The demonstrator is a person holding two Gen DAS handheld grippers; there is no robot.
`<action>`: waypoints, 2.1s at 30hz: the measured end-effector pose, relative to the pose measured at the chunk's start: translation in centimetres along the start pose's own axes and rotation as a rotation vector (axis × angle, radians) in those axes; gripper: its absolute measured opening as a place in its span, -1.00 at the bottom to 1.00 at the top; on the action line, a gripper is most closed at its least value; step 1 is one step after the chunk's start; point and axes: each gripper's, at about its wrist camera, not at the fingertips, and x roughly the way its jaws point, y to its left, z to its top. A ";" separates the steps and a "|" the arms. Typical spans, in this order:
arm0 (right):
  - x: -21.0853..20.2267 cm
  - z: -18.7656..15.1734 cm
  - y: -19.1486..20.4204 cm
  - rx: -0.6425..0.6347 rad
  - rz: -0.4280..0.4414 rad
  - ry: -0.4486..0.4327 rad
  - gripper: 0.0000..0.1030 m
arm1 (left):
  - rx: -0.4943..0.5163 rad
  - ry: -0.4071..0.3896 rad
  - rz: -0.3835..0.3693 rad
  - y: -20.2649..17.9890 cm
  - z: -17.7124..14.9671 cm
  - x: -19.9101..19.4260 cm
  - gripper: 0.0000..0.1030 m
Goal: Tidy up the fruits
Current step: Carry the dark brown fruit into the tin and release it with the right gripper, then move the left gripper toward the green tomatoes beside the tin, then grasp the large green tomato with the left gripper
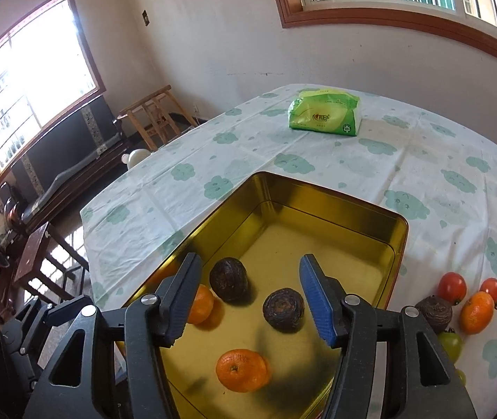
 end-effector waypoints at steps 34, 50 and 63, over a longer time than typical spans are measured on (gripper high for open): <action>-17.7 -16.5 -31.5 0.568 -0.656 -0.045 0.80 | 0.204 0.008 -0.350 -12.3 4.8 -3.4 0.74; -17.7 -16.1 -30.6 0.530 -0.542 -0.101 0.93 | 0.170 0.183 -0.300 -24.1 5.8 5.1 0.23; -18.2 -16.0 -30.2 0.514 -0.491 -0.144 0.93 | 0.074 0.219 -0.259 -23.9 4.5 9.3 -0.18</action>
